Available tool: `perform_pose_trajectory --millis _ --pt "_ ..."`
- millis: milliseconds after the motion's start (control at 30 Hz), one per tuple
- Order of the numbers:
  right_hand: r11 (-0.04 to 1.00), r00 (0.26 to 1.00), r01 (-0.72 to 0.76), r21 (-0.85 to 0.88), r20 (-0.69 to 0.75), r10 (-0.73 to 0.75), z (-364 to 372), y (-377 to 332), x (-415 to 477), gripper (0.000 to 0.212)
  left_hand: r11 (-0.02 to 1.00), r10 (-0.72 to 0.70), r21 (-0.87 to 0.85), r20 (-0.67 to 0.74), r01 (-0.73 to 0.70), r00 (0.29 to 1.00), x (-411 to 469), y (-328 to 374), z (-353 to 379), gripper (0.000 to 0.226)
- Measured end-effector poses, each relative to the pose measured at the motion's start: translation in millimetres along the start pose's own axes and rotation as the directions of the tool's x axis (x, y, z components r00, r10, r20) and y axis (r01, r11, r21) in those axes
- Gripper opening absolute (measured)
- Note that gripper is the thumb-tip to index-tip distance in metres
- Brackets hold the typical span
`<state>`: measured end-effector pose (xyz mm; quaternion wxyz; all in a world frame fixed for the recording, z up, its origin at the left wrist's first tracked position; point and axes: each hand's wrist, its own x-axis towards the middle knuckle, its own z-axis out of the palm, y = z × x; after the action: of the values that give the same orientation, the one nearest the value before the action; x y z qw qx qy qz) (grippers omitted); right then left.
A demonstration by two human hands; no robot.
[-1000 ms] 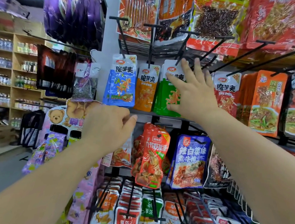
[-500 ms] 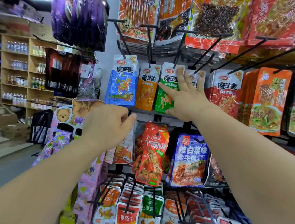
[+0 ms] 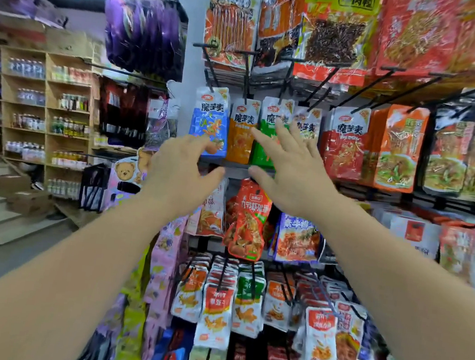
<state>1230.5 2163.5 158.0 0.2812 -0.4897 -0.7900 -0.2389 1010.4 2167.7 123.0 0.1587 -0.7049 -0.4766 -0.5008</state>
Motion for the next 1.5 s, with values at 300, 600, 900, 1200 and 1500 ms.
perform_pose_trajectory --millis 300,600,900,1200,1500 --pt "0.958 0.996 0.086 0.272 -0.005 -0.088 76 -110 -130 0.067 0.998 -0.069 0.018 0.084 0.068 0.994 -142 -63 -43 0.049" --pt "0.918 0.857 -0.037 0.394 0.485 -0.173 236 -220 -281 0.069 0.904 -0.427 0.180 0.335 0.388 0.840 -369 -140 -29 0.058" --pt "0.899 0.363 -0.211 0.383 0.885 -0.292 382 -236 -455 0.076 0.515 -0.846 0.532 0.441 0.672 0.299 -602 -148 25 0.072" --pt "0.906 -0.061 -0.197 0.374 0.918 -0.392 537 -227 -594 0.073 0.227 -0.867 0.774 0.437 0.591 -0.240 -808 -153 117 0.060" --pt "0.931 -0.132 -0.229 0.285 0.938 -0.319 725 -254 -736 0.072 0.279 -0.771 0.797 0.519 0.537 -0.370 -966 -221 235 0.063"
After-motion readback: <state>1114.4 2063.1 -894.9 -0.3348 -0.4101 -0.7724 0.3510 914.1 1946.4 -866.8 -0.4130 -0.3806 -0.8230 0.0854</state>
